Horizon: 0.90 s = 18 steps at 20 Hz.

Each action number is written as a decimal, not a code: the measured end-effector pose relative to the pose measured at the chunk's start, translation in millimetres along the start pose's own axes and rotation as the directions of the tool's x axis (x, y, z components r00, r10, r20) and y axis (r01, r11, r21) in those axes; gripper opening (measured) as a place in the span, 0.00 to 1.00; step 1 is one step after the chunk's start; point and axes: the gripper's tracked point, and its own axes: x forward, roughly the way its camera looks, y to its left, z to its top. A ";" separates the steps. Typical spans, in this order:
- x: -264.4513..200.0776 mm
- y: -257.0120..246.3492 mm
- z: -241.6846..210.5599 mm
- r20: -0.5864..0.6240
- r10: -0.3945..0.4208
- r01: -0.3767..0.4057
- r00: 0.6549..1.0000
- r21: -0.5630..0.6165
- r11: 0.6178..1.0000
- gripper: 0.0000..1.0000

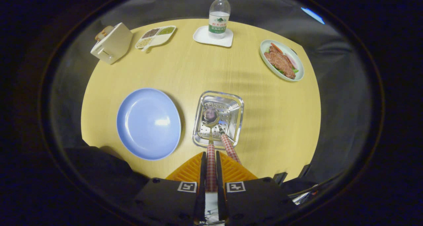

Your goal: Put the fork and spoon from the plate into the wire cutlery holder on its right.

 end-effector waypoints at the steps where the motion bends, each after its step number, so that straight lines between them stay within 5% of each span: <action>1: -0.5 2.5 3.8 0.016 0.016 -0.017 1.000 0.015 1.000 0.35; 5: -10.1 8.3 20.9 0.101 0.057 -0.066 0.993 0.090 0.994 1.00; 13: -52.5 12.7 45.5 0.372 0.059 -0.111 0.926 0.121 0.986 0.98; 18: -93.8 11.1 65.2 0.597 -0.008 -0.108 0.802 0.158 0.981 0.98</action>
